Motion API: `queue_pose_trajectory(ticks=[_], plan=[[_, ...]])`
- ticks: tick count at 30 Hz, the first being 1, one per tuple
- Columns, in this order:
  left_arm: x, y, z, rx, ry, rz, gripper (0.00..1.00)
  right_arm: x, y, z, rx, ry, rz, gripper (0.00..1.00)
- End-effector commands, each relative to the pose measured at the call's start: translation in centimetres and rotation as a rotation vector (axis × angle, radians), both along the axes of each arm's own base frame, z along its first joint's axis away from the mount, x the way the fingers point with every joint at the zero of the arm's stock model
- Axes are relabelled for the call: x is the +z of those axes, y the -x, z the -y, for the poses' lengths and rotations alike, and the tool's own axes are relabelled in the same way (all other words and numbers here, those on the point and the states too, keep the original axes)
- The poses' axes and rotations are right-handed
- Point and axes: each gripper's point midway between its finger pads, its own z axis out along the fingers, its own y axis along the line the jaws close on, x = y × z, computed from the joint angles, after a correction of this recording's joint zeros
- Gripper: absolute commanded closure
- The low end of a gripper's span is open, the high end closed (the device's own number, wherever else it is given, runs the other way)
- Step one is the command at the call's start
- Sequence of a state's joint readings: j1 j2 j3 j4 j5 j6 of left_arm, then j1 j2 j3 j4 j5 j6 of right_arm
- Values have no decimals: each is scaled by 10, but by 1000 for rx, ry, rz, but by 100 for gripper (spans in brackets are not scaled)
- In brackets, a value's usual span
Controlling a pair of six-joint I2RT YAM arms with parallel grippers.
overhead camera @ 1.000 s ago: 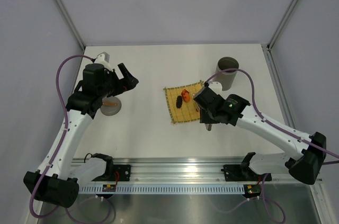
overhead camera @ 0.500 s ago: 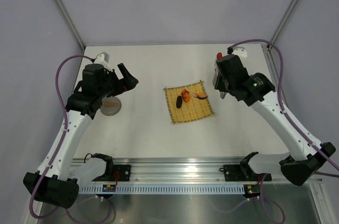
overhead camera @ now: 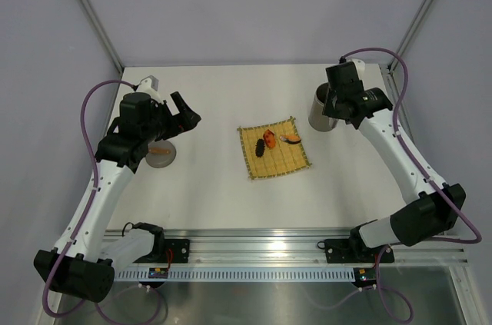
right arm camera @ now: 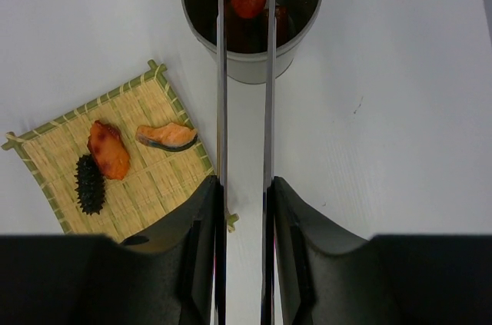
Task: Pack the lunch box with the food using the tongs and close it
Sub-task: Place the fake food in the packing box.
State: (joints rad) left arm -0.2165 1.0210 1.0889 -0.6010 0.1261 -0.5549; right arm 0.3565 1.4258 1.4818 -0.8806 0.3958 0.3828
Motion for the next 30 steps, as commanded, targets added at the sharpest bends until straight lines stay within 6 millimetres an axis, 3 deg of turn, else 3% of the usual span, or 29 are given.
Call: queue_pose_trajectory(ticks=[1, 8, 13, 17, 19, 22, 26, 29, 30], plan=[[10, -4, -2, 4, -6, 43, 2, 19, -15, -3, 23, -26, 88, 72], [8, -3, -2, 2, -4, 36, 2, 26, -11, -4, 34, -37, 101, 48], [10, -1, -2, 1, -1, 40, 2, 29, -8, -4, 36, -44, 101, 47], [11, 1, -4, 8, -8, 43, 2, 44, 1, -12, 81, -100, 133, 61], [10, 2, -5, 11, -12, 43, 2, 51, 7, -24, 133, -156, 138, 73], [12, 3, -6, 15, -13, 46, 2, 62, 20, -38, 198, -238, 149, 81], [14, 3, -8, 23, -13, 51, 2, 67, 40, -63, 286, -288, 152, 80], [16, 3, -12, 44, -24, 53, 2, 49, 60, -98, 388, -288, 82, 75], [17, 3, -12, 43, -25, 52, 2, 42, 59, -99, 386, -282, 63, 74]])
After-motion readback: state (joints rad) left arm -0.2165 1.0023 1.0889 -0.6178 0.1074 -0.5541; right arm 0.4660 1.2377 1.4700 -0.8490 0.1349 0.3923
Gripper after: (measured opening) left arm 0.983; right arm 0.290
